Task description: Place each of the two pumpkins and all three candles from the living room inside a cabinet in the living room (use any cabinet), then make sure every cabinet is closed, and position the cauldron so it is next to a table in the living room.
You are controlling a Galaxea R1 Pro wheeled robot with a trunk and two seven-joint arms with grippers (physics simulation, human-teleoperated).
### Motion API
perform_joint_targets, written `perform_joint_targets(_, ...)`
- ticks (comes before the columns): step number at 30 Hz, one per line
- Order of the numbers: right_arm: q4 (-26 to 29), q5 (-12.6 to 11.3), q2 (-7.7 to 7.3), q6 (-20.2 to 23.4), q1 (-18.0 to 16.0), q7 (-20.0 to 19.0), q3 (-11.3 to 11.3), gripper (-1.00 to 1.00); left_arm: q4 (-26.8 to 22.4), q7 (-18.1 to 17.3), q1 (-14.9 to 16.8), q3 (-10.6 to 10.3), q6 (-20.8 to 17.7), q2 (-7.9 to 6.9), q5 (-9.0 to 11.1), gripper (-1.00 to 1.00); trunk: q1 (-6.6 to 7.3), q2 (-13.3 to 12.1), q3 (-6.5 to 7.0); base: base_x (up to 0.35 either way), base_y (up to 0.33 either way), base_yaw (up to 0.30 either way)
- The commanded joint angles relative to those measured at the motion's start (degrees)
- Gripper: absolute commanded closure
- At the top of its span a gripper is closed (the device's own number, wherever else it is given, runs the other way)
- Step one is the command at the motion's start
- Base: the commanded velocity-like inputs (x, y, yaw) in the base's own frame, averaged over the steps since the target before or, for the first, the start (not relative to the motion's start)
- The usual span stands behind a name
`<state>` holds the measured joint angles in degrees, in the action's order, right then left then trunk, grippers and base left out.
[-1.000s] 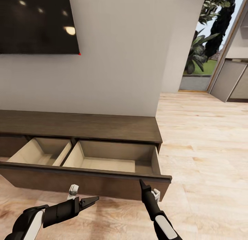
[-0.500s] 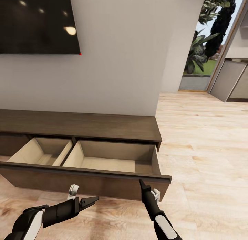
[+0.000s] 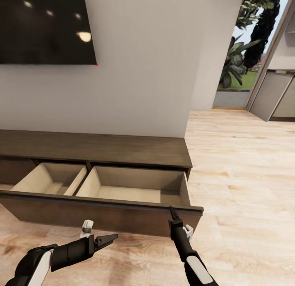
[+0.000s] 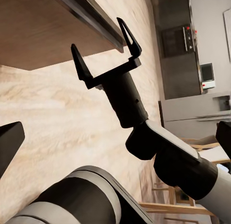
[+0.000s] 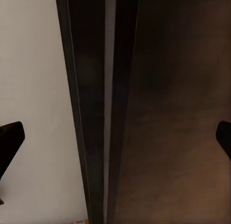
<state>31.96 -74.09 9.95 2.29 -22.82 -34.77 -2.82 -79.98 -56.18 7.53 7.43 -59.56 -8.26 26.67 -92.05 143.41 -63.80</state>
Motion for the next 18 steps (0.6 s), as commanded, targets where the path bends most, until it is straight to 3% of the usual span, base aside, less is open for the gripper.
perform_joint_targets(1, 0.0, -0.4, 0.04, 0.3, 0.0, -0.2, -0.2, -1.00, 0.0, -0.2, 0.0, 0.0, -0.2, 0.00, -0.1, -1.00, 0.01, 0.0, -0.05, 0.000, 0.000, 0.000)
perform_joint_targets(7, -0.1, -0.4, 0.04, 0.3, 0.0, -0.3, -0.2, -1.00, 0.0, -0.2, 0.0, 0.0, -0.2, 0.00, -0.1, -1.00, 0.01, 0.0, -0.05, -0.066, 0.000, 0.000)
perform_joint_targets(15, -0.1, -0.4, 0.04, 0.9, -0.1, 0.1, 0.0, -1.00, 0.0, -0.2, 0.0, 0.0, -0.2, 0.00, -0.1, -1.00, 0.01, 0.0, -0.05, -0.226, 0.000, 0.000)
perform_joint_targets(18, 0.0, -0.4, 0.04, 3.4, -0.2, 2.0, 0.4, -1.00, 0.0, -0.2, 0.0, 0.1, -0.2, 0.00, -0.1, -1.00, 0.01, 0.0, -0.05, -0.142, 0.000, 0.000)
